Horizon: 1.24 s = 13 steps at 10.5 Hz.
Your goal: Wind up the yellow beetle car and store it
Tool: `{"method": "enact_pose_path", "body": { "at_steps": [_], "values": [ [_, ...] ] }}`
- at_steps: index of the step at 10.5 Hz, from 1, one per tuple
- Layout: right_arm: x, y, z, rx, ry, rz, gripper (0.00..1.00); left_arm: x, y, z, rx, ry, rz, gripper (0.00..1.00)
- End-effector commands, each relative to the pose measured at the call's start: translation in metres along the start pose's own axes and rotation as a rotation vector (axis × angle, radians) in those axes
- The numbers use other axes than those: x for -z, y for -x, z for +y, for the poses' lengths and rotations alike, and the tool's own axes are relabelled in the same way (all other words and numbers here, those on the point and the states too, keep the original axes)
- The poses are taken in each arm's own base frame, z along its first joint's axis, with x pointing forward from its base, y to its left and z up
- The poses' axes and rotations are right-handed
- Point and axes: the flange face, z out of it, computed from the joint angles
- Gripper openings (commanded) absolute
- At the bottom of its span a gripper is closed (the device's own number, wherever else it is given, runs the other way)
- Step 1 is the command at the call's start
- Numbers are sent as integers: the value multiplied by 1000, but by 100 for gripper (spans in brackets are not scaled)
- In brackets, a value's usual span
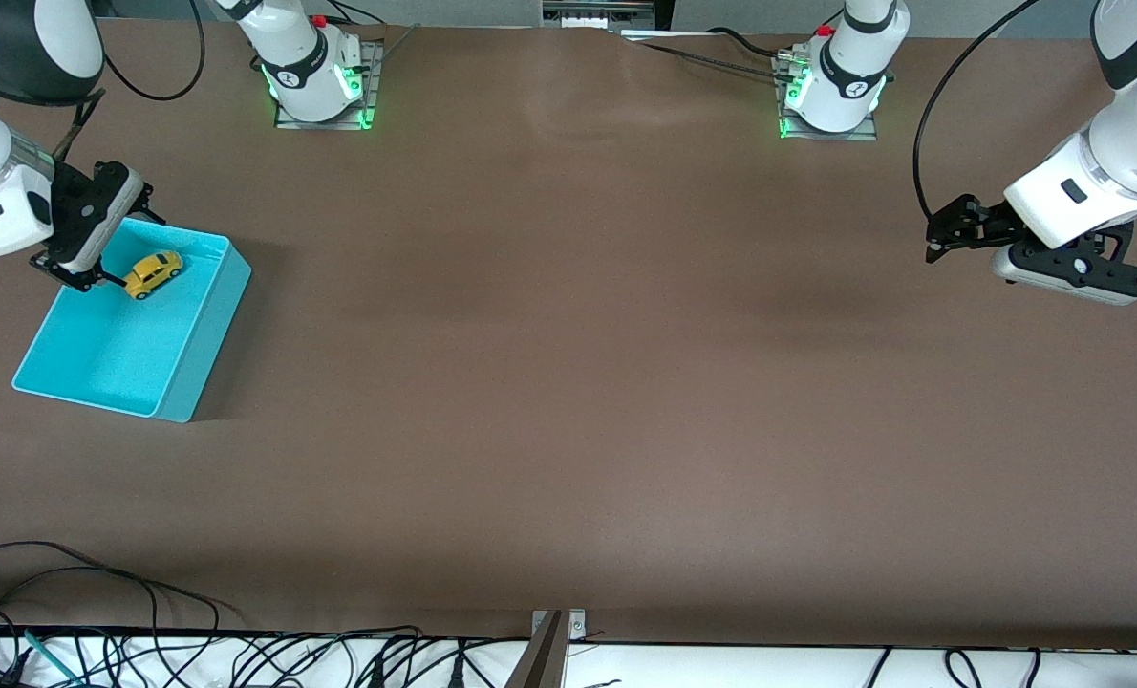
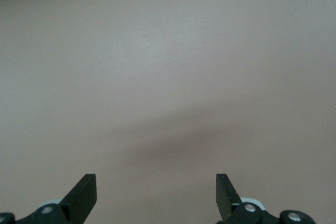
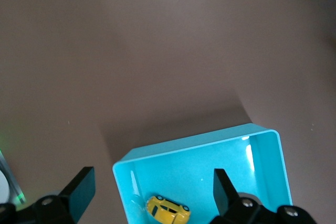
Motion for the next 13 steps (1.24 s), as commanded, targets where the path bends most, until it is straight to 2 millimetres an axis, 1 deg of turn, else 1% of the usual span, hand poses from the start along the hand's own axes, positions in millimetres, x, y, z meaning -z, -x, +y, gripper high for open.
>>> {"method": "enact_pose_path", "body": {
  "at_steps": [1, 2, 4, 5, 8, 9, 10, 11, 13],
  "values": [
    [36, -27, -5, -234, 4, 4, 100, 5, 1, 1, -3, -13, 6, 100],
    [47, -38, -6, -321, 8, 4, 100, 5, 1, 1, -3, -13, 6, 100],
    [64, -48, 0, -483, 11, 13, 100, 5, 1, 1, -3, -13, 6, 100],
    [71, -53, -1, -565, 8, 8, 100, 5, 1, 2, -3, -13, 6, 100],
    [75, -64, -17, -769, -1, -42, 100, 6, 1, 2, -2, -13, 8, 100],
    [81, -65, -22, -795, 4, -42, 100, 5, 1, 1, -8, -13, 6, 100],
    [91, -61, -30, -800, 11, -44, 100, 5, 1, 1, -9, -13, 6, 100],
    [97, -58, -35, -803, 18, -53, 100, 6, 2, 0, -8, -13, 8, 100],
    [97, -58, -38, -829, 45, -86, 100, 5, 1, 1, -8, -13, 6, 100]
  ]
}}
